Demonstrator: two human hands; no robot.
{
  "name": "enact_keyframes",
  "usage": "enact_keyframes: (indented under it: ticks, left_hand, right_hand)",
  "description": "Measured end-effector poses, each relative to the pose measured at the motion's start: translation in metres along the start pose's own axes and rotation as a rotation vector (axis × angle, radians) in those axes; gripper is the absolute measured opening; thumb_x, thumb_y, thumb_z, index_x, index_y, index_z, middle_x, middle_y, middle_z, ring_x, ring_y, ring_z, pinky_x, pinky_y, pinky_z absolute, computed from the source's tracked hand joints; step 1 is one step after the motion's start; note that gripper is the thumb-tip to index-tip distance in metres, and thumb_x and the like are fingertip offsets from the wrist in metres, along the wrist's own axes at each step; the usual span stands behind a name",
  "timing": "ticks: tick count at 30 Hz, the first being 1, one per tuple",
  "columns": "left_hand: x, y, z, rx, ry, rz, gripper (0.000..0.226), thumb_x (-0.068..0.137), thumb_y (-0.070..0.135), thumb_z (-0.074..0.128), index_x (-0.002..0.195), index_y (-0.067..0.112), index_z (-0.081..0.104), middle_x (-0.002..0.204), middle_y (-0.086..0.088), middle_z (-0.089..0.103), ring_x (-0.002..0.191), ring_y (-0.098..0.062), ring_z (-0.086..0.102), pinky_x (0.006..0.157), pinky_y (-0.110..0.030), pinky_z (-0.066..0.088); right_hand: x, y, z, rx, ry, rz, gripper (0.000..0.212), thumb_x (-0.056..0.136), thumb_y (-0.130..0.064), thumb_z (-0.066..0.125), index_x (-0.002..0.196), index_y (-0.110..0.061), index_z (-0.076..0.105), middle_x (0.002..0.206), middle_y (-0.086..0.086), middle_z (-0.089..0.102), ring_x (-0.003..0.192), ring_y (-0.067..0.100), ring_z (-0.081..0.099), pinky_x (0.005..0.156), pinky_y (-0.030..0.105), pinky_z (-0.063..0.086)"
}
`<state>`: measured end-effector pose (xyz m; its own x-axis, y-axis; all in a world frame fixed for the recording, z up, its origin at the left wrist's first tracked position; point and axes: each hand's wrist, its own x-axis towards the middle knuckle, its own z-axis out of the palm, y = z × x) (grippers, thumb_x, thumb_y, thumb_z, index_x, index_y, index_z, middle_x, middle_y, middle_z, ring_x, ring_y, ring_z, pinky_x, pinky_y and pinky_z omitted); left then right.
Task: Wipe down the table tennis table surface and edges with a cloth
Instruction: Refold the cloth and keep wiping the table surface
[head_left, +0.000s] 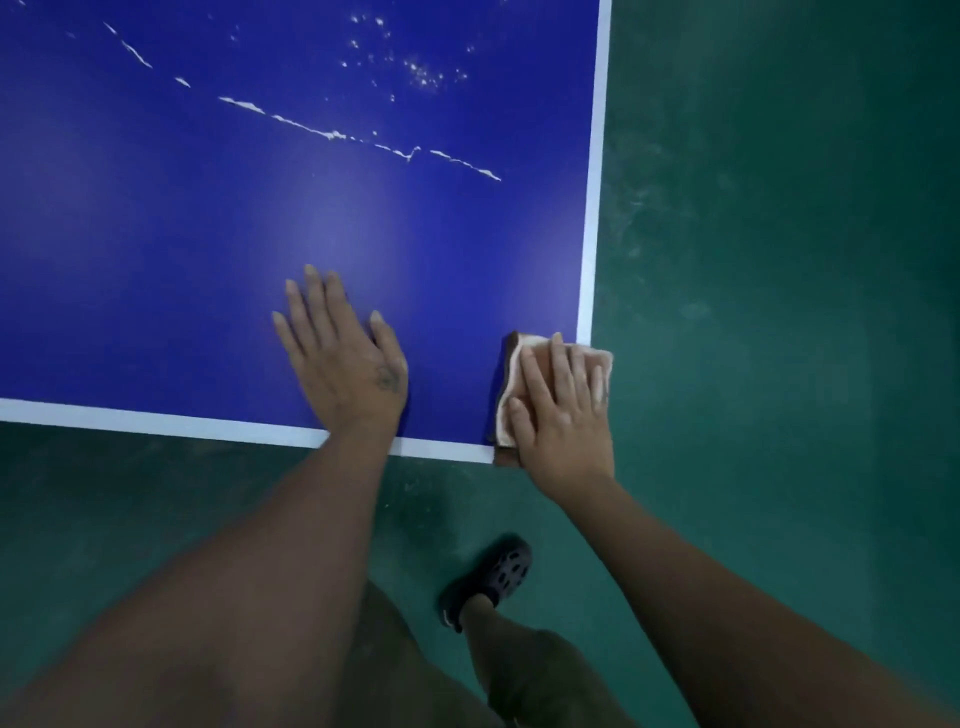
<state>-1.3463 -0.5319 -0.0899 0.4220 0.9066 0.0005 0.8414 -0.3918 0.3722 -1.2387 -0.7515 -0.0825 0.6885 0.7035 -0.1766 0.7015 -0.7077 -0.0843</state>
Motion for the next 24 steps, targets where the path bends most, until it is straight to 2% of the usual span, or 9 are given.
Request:
enact_keyframes:
  ticks: [4, 8, 13, 19, 24]
  left_hand:
    - [-0.012, 0.024, 0.024, 0.120, -0.005, -0.133, 0.073, 0.115, 0.049, 0.024, 0.173, 0.006, 0.016, 0.183, -0.011, 0.007, 0.170, -0.032, 0.002, 0.137, -0.056, 0.004]
    - [-0.011, 0.023, 0.035, 0.167, 0.024, -0.144, 0.074, 0.114, 0.052, 0.026, 0.174, 0.010, 0.016, 0.184, -0.009, 0.007, 0.170, -0.030, 0.001, 0.137, -0.055, 0.003]
    - [-0.011, 0.023, 0.041, 0.180, 0.057, -0.150, 0.073, 0.113, 0.051, 0.030, 0.174, 0.010, 0.020, 0.183, -0.008, 0.012, 0.170, -0.029, 0.004, 0.137, -0.055, 0.005]
    - [-0.009, 0.025, 0.040, 0.147, 0.077, -0.151, 0.072, 0.113, 0.049, 0.033, 0.173, 0.010, 0.024, 0.183, -0.008, 0.016, 0.170, -0.027, 0.005, 0.138, -0.054, 0.005]
    - [-0.008, 0.021, 0.039, 0.162, 0.055, -0.162, 0.073, 0.114, 0.051, 0.030, 0.173, 0.011, 0.022, 0.183, -0.006, 0.012, 0.171, -0.025, 0.001, 0.138, -0.053, 0.003]
  right_hand:
    - [0.010, 0.017, 0.005, 0.029, 0.064, -0.121, 0.061, 0.112, -0.046, 0.041, 0.169, -0.026, 0.032, 0.180, 0.008, 0.011, 0.167, 0.030, 0.004, 0.132, 0.061, 0.011]
    - [0.045, 0.019, 0.006, 0.079, 0.124, -0.201, 0.060, 0.110, -0.046, 0.045, 0.167, -0.027, 0.037, 0.180, 0.007, 0.016, 0.167, 0.029, 0.007, 0.132, 0.061, 0.013]
    - [0.128, 0.008, -0.007, 0.151, 0.175, -0.313, 0.057, 0.107, -0.045, 0.052, 0.162, -0.029, 0.047, 0.178, 0.004, 0.024, 0.166, 0.029, 0.015, 0.132, 0.059, 0.014]
    - [0.219, -0.007, -0.022, 0.093, 0.156, -0.367, 0.059, 0.110, -0.050, 0.040, 0.166, -0.032, 0.038, 0.179, 0.003, 0.018, 0.167, 0.030, 0.009, 0.134, 0.056, 0.005]
    - [0.204, -0.004, -0.018, 0.077, 0.163, -0.356, 0.060, 0.111, -0.049, 0.039, 0.168, -0.030, 0.034, 0.180, 0.005, 0.015, 0.167, 0.034, 0.005, 0.133, 0.061, 0.006]
